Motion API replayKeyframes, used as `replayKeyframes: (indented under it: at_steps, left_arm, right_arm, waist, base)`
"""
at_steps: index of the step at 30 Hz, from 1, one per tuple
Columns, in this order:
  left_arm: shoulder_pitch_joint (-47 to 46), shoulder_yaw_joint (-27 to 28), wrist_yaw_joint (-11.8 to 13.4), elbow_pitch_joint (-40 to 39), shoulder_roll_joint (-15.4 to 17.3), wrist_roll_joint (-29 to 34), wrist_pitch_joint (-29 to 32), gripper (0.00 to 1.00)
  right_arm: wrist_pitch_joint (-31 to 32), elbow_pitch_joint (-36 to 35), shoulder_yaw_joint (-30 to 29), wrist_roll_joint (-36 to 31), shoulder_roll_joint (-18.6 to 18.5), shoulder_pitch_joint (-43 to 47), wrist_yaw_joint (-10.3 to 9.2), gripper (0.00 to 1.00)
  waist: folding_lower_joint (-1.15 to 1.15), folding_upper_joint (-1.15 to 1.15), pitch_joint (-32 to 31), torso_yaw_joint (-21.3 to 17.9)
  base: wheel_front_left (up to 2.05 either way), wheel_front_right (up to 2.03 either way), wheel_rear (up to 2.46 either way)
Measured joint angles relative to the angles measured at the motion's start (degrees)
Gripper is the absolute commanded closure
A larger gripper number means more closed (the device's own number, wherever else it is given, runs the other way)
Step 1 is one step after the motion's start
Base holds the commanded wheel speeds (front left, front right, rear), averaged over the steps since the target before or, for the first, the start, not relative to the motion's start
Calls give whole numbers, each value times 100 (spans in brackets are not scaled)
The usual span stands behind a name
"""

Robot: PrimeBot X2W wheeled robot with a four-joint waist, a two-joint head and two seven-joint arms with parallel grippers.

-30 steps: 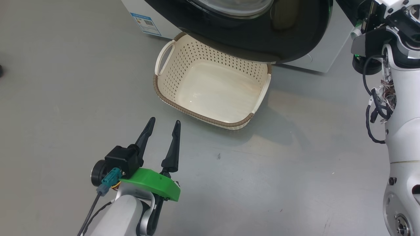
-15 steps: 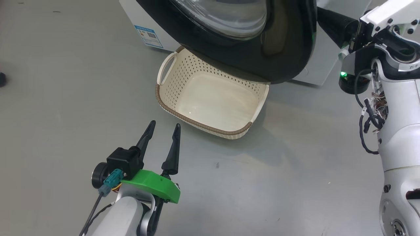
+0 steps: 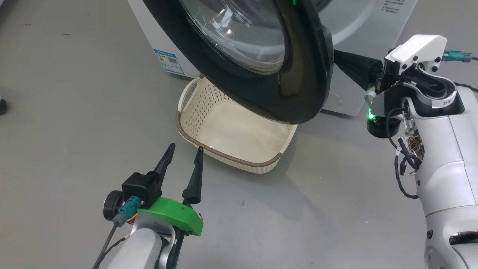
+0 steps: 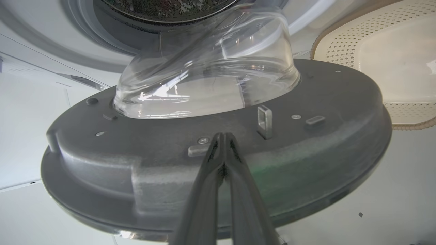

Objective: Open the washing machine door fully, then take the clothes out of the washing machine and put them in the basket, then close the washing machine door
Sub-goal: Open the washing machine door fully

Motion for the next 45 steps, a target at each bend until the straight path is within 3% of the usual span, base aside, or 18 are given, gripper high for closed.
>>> replayKeyframes:
  at_steps: [20,45]
  left_arm:
    - [217,54,-1,46,4,91,0,0]
    - [243,12,-8,-68,4,99,0,0]
  right_arm:
    - [400,-145,758,580,42,551,-8,100]
    - [193,-759,2231,1735,30,819,-52,100]
  waist:
    - [0,0,-423,9]
    - [0,0,-325,153]
  base:
    - [0,0,0]
    - [0,0,0]
